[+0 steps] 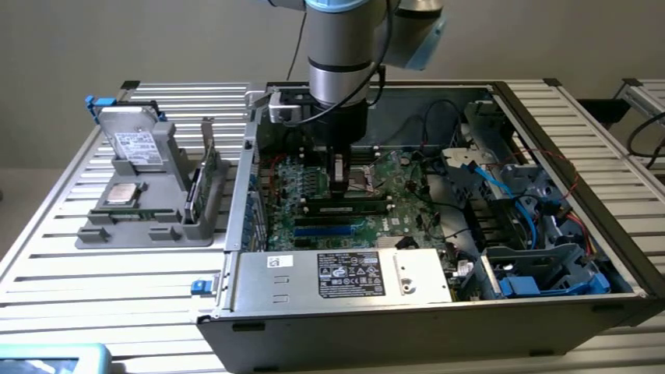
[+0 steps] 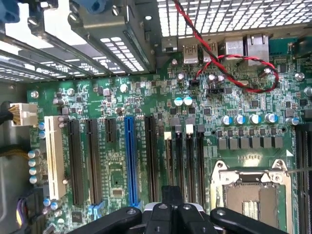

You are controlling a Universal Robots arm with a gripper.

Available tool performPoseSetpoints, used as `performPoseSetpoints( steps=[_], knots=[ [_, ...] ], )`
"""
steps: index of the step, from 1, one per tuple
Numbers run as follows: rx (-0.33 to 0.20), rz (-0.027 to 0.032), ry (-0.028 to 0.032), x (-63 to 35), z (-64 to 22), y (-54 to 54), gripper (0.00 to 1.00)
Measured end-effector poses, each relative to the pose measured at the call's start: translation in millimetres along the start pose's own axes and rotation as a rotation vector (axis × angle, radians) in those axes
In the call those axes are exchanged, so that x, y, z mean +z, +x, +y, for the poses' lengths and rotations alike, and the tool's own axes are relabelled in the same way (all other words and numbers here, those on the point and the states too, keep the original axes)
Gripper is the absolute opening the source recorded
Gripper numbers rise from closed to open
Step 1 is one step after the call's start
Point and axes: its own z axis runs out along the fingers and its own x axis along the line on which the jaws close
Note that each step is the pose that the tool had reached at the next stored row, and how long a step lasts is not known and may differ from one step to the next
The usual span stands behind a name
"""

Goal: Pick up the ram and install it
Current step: 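Press down the ram until it locks into place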

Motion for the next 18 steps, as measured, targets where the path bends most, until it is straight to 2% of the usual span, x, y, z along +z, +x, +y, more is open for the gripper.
performPoseSetpoints(
  steps=[4,11,14,18],
  knots=[
    [0.000,0.0002,0.0001,-7.1,-9.4,0.0,0.11],
    [0.000,0.0026,0.0002,-11.3,-24.6,-0.6,0.11],
    [0.001,0.0039,-0.0011,-11.3,-27.7,-0.4,0.11],
    [0.002,0.0037,-0.0013,-11.2,-27.7,-0.4,0.11]
  ],
)
